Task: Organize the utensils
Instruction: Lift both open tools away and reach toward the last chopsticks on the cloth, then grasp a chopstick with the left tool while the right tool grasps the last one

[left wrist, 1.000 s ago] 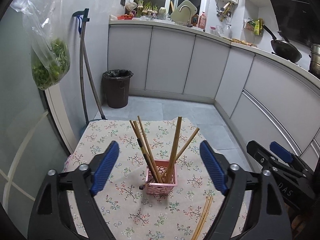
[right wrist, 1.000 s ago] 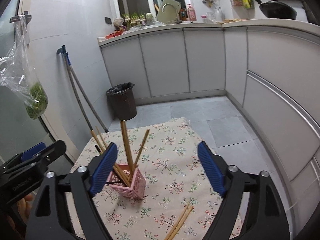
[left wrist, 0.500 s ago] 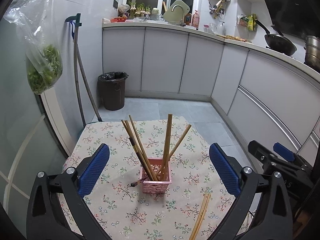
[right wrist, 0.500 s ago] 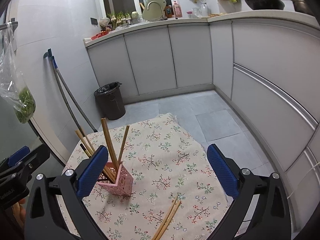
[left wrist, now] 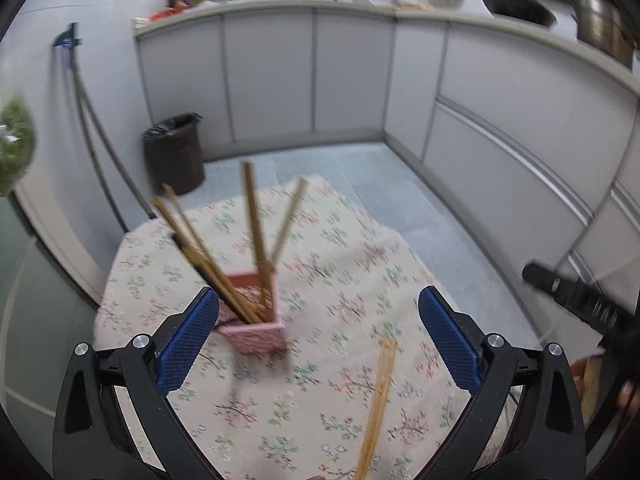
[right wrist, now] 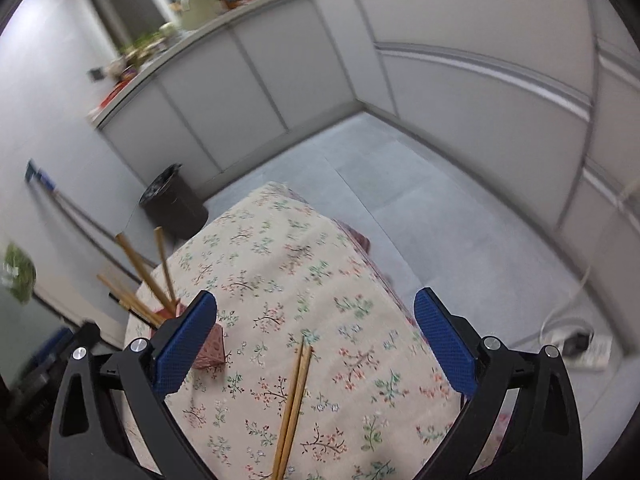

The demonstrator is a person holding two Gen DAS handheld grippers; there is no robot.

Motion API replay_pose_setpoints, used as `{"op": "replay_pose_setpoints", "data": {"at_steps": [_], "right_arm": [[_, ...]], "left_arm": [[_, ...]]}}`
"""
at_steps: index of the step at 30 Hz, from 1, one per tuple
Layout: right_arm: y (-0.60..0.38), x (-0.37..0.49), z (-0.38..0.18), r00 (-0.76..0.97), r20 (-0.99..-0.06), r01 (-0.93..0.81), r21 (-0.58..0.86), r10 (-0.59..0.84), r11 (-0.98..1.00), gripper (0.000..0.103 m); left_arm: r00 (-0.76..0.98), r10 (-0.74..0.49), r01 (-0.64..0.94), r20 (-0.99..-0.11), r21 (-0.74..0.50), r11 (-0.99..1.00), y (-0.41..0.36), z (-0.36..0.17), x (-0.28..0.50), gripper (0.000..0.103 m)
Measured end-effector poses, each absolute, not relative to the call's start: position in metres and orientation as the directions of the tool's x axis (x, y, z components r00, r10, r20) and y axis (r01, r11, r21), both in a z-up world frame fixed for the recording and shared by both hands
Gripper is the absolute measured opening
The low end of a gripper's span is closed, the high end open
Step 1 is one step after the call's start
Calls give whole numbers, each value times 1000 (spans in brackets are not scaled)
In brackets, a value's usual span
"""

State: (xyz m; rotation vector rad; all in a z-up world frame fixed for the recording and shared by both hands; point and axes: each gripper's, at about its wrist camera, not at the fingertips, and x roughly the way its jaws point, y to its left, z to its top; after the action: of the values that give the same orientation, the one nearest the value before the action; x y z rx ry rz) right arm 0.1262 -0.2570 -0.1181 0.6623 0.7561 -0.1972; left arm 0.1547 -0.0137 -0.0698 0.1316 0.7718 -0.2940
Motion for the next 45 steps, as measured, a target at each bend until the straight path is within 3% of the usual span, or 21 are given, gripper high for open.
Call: {"op": "replay_pose_setpoints", "data": {"at_steps": [10,16,26,36,38,40,45], "right_arm": [[-301,116,-155,665,-737,550,590,118,591,96],[-330,99,-176,656,-740,628,645,151,435,96],[-331,99,-211,609,-739,663,673,288,326,96],[-329,104,-229,581,-726,681,681,368,269,96],[-328,104,-228,582,-729,679,680,361,278,96],[-329,104,-228,582,-728,679,681,364,276,96],[-328,106,-232,570,-726,685,678,384,266,96]], "left_arm": [[520,-221,472,-825,61,880,-75,-128,156,96],[420,-191,492,-887,46,869,-94,-164,172,96],[203,-126,463,-971,-18,886,-117,-227,216,96],[145,-114,315,-983,-63,947,-109,-247,255,95],[146,-112,303,-983,-63,951,-109,-251,259,91],[143,-121,301,-982,-73,951,-110,-254,263,67],[148,-90,330,-985,-36,943,-117,-266,264,43]]}}
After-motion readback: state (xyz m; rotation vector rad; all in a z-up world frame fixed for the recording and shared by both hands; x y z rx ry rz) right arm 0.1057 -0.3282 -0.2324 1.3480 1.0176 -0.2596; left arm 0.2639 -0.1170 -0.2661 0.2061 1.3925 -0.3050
